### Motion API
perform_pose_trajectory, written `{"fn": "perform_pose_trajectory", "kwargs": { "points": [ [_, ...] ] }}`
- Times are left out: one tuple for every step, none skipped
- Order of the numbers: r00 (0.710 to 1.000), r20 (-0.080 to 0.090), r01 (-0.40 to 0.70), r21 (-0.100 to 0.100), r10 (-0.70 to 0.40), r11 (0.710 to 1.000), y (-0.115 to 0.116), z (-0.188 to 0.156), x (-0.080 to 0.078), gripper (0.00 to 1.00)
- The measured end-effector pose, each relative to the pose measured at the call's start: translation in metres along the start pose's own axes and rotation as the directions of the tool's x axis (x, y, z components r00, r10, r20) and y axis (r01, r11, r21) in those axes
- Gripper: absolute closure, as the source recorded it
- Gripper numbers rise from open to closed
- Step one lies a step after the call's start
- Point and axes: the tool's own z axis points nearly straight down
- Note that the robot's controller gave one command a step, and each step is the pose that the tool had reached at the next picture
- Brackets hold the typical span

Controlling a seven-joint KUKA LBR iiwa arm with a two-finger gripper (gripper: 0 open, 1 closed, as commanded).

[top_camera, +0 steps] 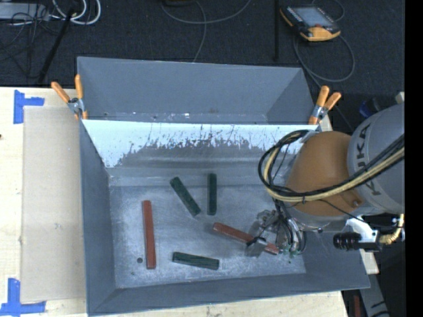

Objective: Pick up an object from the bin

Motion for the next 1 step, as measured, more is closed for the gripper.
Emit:
{"fn": "perform_pose_trajectory", "kwargs": {
  "points": [
    [1.0,-0.002,0.005,0.001,-0.005,1.0,0.0001,-0.0366,-0.001,1.0]
  ]
}}
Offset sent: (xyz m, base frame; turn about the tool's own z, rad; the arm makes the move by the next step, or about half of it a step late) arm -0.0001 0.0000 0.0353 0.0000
